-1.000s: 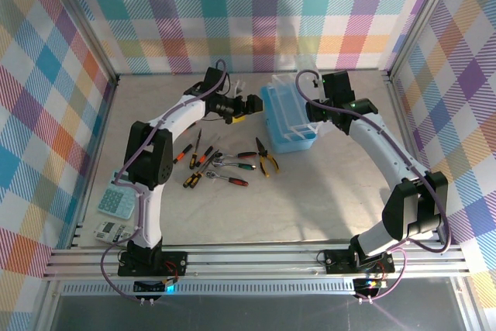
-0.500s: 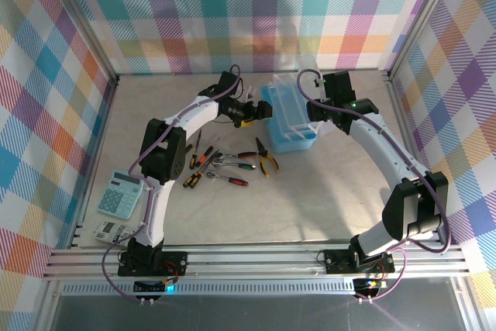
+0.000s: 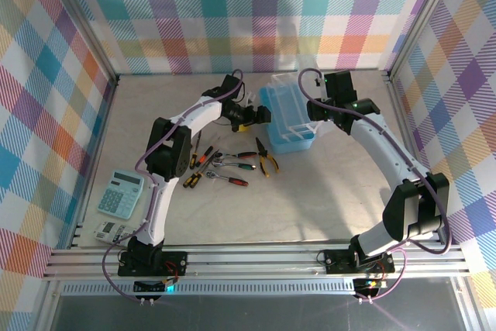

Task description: Pack the tool kit

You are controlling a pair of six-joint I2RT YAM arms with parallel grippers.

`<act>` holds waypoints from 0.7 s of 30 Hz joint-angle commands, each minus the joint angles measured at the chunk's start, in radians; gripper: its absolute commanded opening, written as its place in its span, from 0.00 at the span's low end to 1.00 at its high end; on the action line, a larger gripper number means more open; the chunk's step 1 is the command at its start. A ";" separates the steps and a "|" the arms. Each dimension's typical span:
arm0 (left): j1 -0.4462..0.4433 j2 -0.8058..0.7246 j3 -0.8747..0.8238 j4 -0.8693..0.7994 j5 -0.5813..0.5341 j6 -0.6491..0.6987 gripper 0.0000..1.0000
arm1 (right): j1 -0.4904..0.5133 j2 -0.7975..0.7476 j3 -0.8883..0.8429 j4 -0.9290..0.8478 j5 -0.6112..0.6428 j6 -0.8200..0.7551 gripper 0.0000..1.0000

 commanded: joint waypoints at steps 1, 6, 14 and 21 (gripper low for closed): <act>-0.005 0.019 0.026 -0.051 -0.028 0.023 1.00 | -0.022 -0.011 0.011 0.008 -0.030 0.043 0.53; -0.005 0.018 0.025 -0.051 -0.028 0.023 1.00 | -0.091 -0.033 -0.013 -0.009 -0.020 0.066 0.56; -0.005 0.021 0.026 -0.051 -0.028 0.023 1.00 | -0.215 -0.069 -0.040 -0.030 -0.022 0.063 0.67; -0.005 0.018 0.032 -0.061 -0.033 0.027 1.00 | -0.272 -0.075 -0.022 -0.055 -0.025 0.054 0.89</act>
